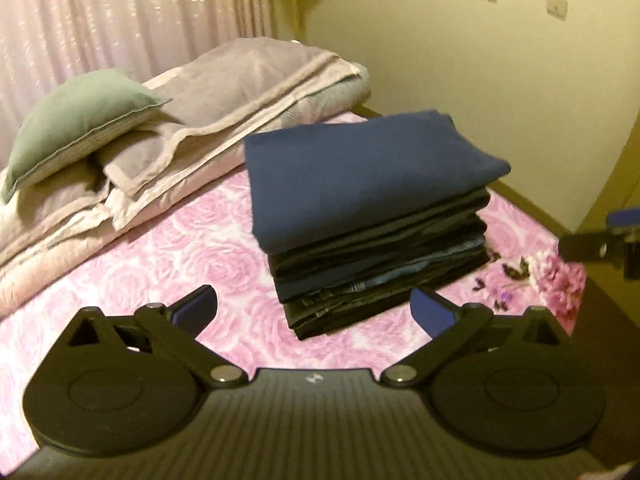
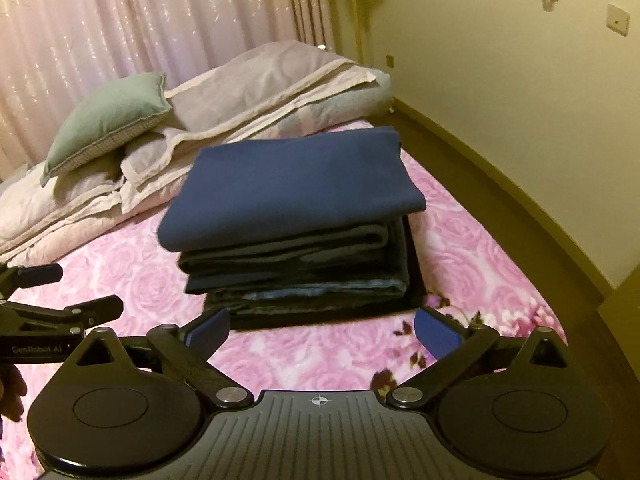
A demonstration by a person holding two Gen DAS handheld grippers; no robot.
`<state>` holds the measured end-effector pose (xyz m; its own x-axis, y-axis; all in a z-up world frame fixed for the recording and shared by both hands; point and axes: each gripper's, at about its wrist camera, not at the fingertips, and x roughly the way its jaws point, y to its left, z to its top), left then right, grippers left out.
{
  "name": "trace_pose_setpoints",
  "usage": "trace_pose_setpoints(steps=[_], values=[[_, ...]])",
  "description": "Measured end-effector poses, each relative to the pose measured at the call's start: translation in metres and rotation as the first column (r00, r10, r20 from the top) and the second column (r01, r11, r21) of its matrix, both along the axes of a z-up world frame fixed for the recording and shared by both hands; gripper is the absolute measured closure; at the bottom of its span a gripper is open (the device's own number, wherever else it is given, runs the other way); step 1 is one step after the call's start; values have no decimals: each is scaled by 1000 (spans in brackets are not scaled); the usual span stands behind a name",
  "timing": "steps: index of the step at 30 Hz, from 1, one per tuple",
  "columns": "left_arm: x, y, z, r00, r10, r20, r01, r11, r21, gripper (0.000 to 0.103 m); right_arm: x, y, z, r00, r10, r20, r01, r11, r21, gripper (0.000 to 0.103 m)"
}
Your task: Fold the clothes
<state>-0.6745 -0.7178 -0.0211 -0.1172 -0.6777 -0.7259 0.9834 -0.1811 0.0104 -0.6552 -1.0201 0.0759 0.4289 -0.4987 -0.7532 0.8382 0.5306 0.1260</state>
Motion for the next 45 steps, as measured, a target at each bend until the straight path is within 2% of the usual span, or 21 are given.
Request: trace_pose_setpoints(steps=[4,7,10,15,21,34,45], values=[[11,20,8,999,-15,-30,15,1000,5,2,0,30,11,999,-27,19,27,999,-23,2],[14,31,13,999,-33,-20,33,999,-5,2,0,46,15,998,-50,28,51,998,-26,2],[15,40,17,999,-48,-15,48,999,-13,2,1,59,18,998,-59,17,60,998,-25,1],[19,50,20,998,-31,-55,31,1000,1,2,0,71,24,998,-69,-4,68,997,-40,1],[16,50,24,997,8,-82,-6,1000,17,2,0,63,27,999,-31,-20,30,998,-47,1],[-23,39,24,992,102,-80,-98,994,58,2,-17,28,23,999,46,-28,-46,999,-7,1],[-35,38,21,991,114,-67,-110,992,66,2,-24,24,20,998,53,-28,-52,999,9,1]])
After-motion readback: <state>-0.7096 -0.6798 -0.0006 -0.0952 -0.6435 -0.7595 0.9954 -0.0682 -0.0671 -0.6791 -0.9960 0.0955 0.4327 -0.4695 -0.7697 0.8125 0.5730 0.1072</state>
